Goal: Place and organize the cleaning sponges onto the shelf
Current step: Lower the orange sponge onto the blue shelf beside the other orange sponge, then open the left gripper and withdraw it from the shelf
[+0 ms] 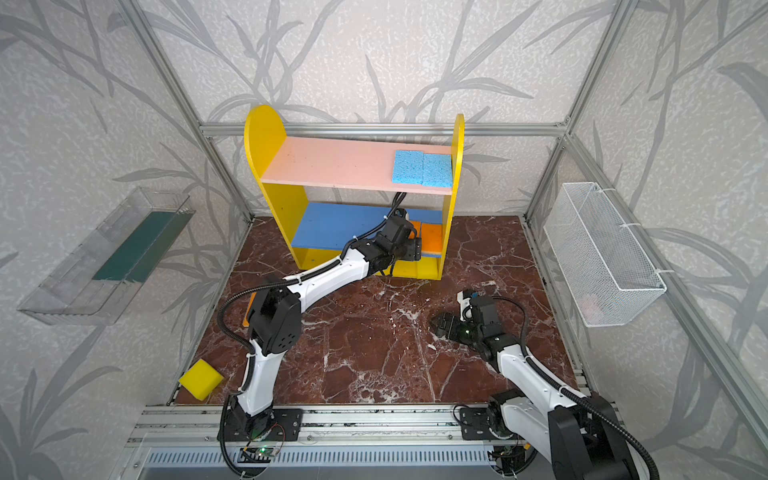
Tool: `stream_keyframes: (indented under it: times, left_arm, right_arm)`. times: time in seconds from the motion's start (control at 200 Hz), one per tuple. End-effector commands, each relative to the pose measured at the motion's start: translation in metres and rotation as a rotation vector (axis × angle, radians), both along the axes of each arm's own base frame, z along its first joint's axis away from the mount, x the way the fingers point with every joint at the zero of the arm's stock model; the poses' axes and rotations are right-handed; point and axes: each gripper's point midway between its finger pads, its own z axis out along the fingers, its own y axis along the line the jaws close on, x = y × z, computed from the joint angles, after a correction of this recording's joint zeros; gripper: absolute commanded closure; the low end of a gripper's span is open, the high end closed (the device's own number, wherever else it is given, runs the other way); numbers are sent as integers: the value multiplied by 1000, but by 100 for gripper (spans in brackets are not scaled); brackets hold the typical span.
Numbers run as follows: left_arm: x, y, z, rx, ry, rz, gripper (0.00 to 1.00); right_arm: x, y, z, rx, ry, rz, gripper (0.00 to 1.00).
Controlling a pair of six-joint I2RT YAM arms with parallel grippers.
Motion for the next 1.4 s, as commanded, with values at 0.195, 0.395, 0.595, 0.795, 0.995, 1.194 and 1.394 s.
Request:
stream_keyframes:
  times: [0.195,0.395,0.595,0.795,0.995,1.194,1.394]
  left_arm:
    - [-4,15,36,-74,-47,25,16]
    - [-5,13,37,-87,-44,17,17]
    - [-6,5,40,-129,-38,-11,17]
    - [-10,0,40,-158,-23,-29,17]
    - [-13,-2,42,-180,-15,-38,17]
    - [-16,8,40,-161,-16,-13,16]
    - [-29,26,42,-157,-35,14,13]
  right_arm:
    - [1,0,1,-1,0,9,9]
    - [0,0,1,-4,3,8,9]
    - [0,0,0,-6,3,9,9]
    - [1,0,0,-7,2,10,9]
    - [0,0,0,-6,4,13,9]
    - [0,0,0,-6,2,14,9]
    - [0,0,0,-6,5,14,9]
